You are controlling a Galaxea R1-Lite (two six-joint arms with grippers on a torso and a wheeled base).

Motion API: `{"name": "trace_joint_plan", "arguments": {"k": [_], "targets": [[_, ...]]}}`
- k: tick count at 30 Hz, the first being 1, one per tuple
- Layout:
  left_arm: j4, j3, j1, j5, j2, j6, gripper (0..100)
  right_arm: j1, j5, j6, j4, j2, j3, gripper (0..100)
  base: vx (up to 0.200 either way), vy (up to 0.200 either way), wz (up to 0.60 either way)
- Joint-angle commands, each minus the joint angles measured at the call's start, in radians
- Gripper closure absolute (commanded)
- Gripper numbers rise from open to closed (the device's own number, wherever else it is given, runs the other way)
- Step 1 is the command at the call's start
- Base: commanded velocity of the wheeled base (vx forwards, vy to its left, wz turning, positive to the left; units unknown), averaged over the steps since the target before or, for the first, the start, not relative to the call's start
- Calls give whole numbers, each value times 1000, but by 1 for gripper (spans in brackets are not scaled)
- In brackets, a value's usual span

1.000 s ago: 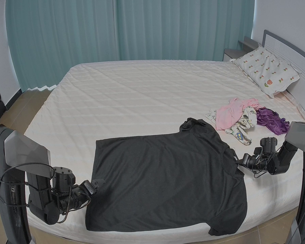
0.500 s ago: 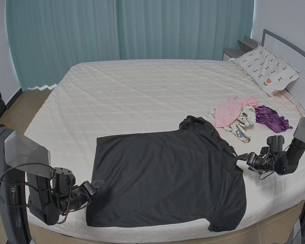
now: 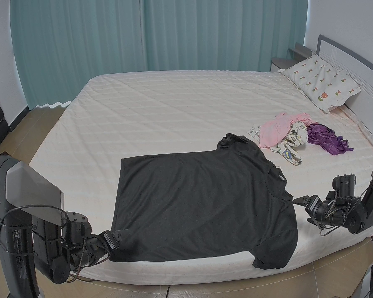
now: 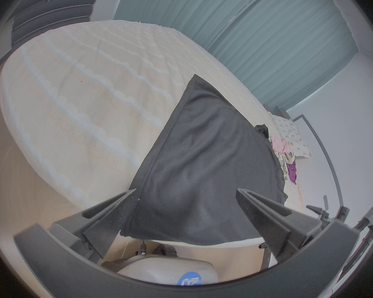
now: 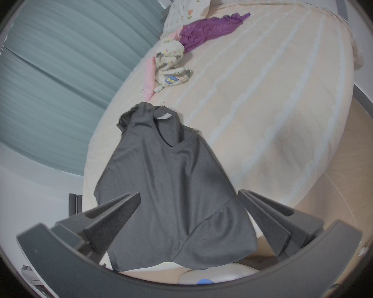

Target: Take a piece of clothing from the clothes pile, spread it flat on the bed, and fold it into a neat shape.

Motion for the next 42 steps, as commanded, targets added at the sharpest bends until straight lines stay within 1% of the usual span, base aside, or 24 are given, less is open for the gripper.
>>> {"name": "trace_joint_plan", "arguments": {"k": [1,4,5,6,8,10,12,13,14,15,20,26,30,35,38,41,42], "targets": [[-18,55,-18,44,2,26,0,58,-17,71,-154,18,129,0,0,0,0],[-18,84,-21,66,8,13,0,70,-20,86,-267,84,167,0,0,0,0],[-18,84,-21,66,8,13,0,70,-20,86,-267,84,167,0,0,0,0],[-18,90,-30,67,22,-13,0,70,-20,84,-333,112,189,0,0,0,0],[-18,95,-67,83,42,-71,0,70,-21,84,-404,150,221,0,0,0,0],[-18,94,-101,136,67,-125,0,63,-24,84,-468,181,248,0,0,0,0],[-18,94,-118,171,70,-129,0,60,-27,81,-520,190,278,0,0,0,0],[-18,94,-118,171,70,-129,0,60,-27,81,-520,190,278,0,0,0,0],[-18,94,-130,178,71,-137,0,60,-26,80,-568,195,305,0,0,0,0],[-18,94,-131,178,71,-140,0,64,-26,78,-586,195,316,0,0,0,0],[-18,94,-131,178,65,-154,0,69,-26,78,-611,195,333,0,0,0,0],[-18,95,-134,181,65,-168,0,67,-29,80,-614,209,336,0,-200,0,0],[-18,95,-134,182,68,-169,0,66,-30,80,-614,209,336,0,0,0,0],[-18,90,-136,179,71,-163,0,64,-32,80,-614,207,333,0,0,0,0],[-18,43,-131,181,77,-160,0,66,-37,80,-615,204,333,0,0,0,0],[-18,29,-130,181,88,-146,0,70,-49,80,-617,204,334,0,0,0,0],[-18,18,-125,181,94,-120,0,70,-56,80,-617,207,333,0,0,0,0]]}}
